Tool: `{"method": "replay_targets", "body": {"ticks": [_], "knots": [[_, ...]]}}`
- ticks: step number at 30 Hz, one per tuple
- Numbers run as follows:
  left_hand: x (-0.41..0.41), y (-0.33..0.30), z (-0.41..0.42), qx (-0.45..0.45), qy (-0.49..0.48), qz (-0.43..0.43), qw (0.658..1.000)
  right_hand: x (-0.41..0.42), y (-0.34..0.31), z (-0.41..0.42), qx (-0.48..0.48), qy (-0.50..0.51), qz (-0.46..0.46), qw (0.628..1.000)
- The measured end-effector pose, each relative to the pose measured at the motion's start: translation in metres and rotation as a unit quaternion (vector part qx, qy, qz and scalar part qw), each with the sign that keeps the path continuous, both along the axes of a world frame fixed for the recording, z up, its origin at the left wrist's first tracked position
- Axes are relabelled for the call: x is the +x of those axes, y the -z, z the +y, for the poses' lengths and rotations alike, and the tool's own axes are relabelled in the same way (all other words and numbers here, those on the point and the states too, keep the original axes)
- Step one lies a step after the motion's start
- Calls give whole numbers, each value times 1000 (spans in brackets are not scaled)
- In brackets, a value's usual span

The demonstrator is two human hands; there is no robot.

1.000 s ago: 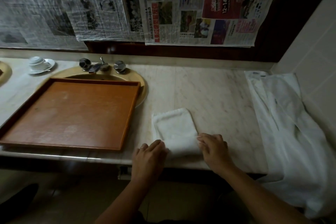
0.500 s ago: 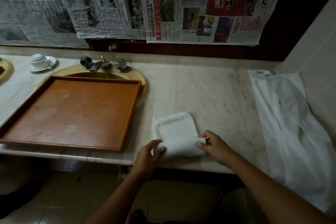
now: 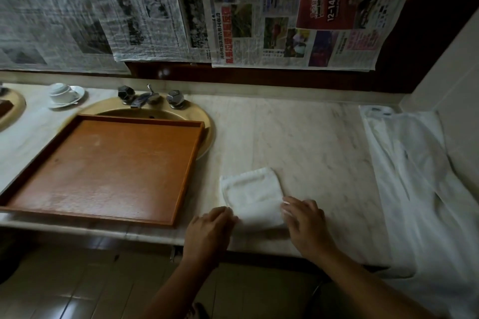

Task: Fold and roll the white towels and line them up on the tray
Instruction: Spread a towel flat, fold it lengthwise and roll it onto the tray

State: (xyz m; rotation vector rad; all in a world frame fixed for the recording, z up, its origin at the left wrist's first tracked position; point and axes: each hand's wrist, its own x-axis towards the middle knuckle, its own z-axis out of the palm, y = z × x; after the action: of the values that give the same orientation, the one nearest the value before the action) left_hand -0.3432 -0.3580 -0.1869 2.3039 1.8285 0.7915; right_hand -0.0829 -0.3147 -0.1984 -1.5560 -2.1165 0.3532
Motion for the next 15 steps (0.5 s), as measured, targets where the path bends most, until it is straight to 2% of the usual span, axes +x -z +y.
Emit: {"method": "replay_targets", "body": {"ticks": [3,5,7,10,15], "knots": [[-7,5,-15,-71,12,-2,997,12,0,-7,-113,2,53,992],[-5,8,-21,-134,-13,-69,989,15,-7,-7,-185,8,90,979],[-3,7,-23,-169,-33,-149,974,15,-9,-5,-197,17,79,977],[-4,7,-19,-196,-35,-198,960,14,-8,-3,-218,21,63,974],[-11,8,-6,-260,-55,-294,918,9,-20,22,-289,11,116,950]]}}
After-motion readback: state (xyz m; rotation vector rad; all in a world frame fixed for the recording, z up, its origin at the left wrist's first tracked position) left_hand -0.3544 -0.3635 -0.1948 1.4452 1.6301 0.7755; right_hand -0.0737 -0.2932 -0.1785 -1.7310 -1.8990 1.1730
